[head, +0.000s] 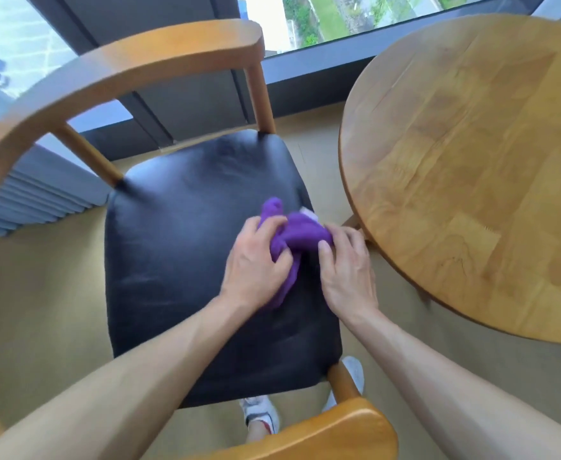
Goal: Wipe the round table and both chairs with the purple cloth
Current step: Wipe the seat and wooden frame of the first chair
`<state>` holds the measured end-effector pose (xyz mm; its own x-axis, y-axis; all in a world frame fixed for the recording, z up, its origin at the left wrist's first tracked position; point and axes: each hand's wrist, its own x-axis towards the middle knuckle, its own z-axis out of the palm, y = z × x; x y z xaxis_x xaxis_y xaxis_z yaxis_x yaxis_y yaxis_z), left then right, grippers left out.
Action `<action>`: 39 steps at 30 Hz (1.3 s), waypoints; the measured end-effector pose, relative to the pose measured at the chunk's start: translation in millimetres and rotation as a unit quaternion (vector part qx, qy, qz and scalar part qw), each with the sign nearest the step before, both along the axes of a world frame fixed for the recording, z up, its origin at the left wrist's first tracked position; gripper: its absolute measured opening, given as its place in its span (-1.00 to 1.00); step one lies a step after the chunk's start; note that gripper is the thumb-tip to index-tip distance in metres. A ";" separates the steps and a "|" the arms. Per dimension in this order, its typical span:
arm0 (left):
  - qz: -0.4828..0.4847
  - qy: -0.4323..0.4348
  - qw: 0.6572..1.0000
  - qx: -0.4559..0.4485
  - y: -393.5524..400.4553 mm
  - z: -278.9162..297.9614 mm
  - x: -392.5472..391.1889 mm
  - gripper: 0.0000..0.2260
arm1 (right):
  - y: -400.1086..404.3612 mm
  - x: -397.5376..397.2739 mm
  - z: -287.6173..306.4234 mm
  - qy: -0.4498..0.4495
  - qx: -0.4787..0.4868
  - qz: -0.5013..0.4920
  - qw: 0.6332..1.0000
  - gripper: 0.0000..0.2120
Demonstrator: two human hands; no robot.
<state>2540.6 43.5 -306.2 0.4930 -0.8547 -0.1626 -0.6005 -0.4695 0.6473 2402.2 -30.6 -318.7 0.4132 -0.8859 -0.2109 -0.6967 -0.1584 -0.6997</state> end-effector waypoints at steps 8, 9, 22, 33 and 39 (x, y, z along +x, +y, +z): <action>0.020 -0.192 0.961 0.199 42.2 -28.8 99.7 -0.40 | 2.9 54.1 -17.0 0.131 -0.079 0.228 0.962 -0.14; 0.003 -0.201 0.951 0.236 54.6 -36.2 108.1 -0.38 | 2.0 61.5 -23.2 0.154 -0.075 0.227 0.959 -0.11; -0.049 -0.217 0.931 0.288 86.9 -64.6 118.6 -0.24 | 47.8 45.6 -34.6 0.145 -0.184 0.525 0.819 -0.51; -0.032 -0.200 0.935 0.291 82.4 -63.9 115.9 -0.25 | -24.9 40.4 -42.2 0.100 -0.178 0.360 0.911 -0.45; -0.026 -0.189 0.936 0.296 79.8 -61.3 114.5 -0.24 | -26.1 58.6 -33.4 0.070 -0.177 0.361 0.913 -0.31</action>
